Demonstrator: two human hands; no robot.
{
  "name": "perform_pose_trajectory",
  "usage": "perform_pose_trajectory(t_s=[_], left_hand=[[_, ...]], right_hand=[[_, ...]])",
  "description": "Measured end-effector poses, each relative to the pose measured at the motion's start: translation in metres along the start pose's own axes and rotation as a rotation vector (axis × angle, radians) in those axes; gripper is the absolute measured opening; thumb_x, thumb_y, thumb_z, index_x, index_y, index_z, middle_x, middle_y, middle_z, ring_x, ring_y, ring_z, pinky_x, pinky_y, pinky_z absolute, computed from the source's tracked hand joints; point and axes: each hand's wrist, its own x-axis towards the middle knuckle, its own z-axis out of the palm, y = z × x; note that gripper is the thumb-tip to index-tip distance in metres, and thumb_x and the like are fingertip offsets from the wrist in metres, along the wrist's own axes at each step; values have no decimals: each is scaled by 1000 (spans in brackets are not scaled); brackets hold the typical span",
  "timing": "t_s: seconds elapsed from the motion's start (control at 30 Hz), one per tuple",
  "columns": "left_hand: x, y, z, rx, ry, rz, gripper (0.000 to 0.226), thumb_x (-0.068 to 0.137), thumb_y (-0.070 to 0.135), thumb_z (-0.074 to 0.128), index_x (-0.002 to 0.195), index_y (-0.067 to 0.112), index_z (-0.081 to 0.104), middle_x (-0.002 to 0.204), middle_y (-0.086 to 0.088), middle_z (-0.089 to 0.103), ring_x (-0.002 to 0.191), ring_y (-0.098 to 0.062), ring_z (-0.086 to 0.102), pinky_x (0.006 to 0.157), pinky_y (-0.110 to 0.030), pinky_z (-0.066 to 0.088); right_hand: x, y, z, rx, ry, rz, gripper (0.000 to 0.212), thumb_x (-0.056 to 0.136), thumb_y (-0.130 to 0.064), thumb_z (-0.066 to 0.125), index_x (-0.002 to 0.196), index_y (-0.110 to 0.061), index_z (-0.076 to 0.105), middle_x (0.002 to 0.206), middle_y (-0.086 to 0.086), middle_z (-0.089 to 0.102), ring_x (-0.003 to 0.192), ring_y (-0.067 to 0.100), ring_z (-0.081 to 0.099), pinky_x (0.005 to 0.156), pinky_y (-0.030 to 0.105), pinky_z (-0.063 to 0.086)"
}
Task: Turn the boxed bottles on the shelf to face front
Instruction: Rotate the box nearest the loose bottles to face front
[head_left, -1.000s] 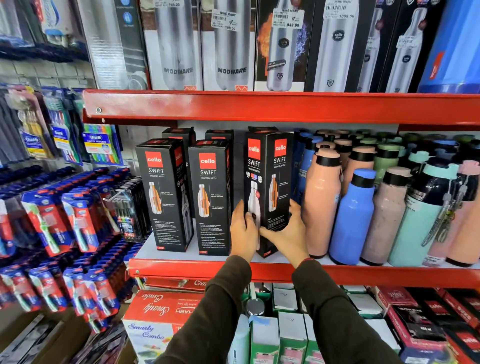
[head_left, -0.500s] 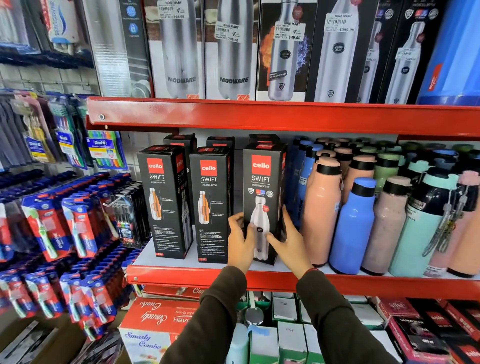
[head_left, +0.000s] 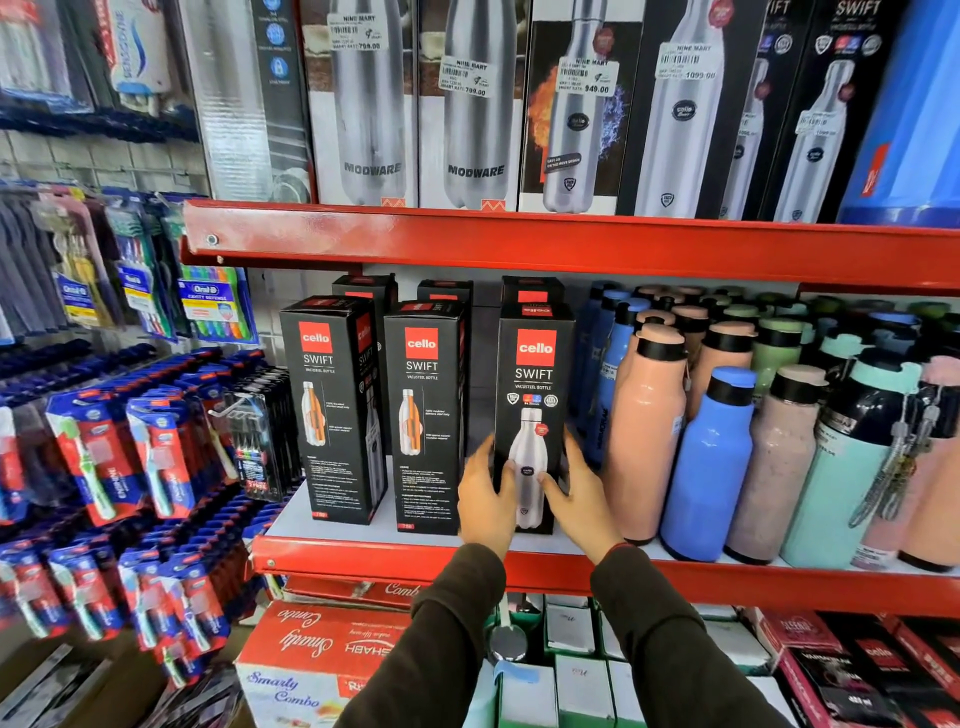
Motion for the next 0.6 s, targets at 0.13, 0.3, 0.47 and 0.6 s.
perform_pose_trajectory(t_s=[0.13, 0.3, 0.47, 0.6], left_hand=[[0, 1, 2, 7, 9, -7, 46, 99, 24, 54, 144, 21, 46, 141, -2, 56, 117, -5, 51, 100, -25, 41], [-2, 3, 3, -29, 8, -19, 46, 98, 22, 56, 143, 20, 46, 140, -2, 56, 128, -14, 54, 108, -31, 45], [-2, 7, 1, -32, 4, -5, 45, 98, 18, 55, 143, 18, 46, 141, -4, 57, 131, -17, 54, 111, -38, 45], [-2, 8, 0, -33, -11, -18, 45, 99, 16, 55, 143, 14, 46, 141, -7, 57, 132, -21, 54, 112, -43, 44]], right_hand=[[2, 3, 0, -5, -2, 20, 73, 95, -3, 53, 153, -31, 18, 145, -7, 45, 131, 2, 39, 106, 21, 33], [2, 6, -1, 1, 16, 17, 71, 95, -2, 53, 147, -39, 22, 144, -7, 46, 131, 4, 39, 105, 22, 33], [3, 8, 2, 0, 36, 30, 73, 95, -1, 51, 152, -32, 19, 151, 0, 43, 135, 8, 39, 108, 25, 32], [1, 6, 5, -9, 69, 28, 73, 95, 0, 50, 152, -32, 20, 151, 0, 43, 132, 5, 38, 107, 24, 31]])
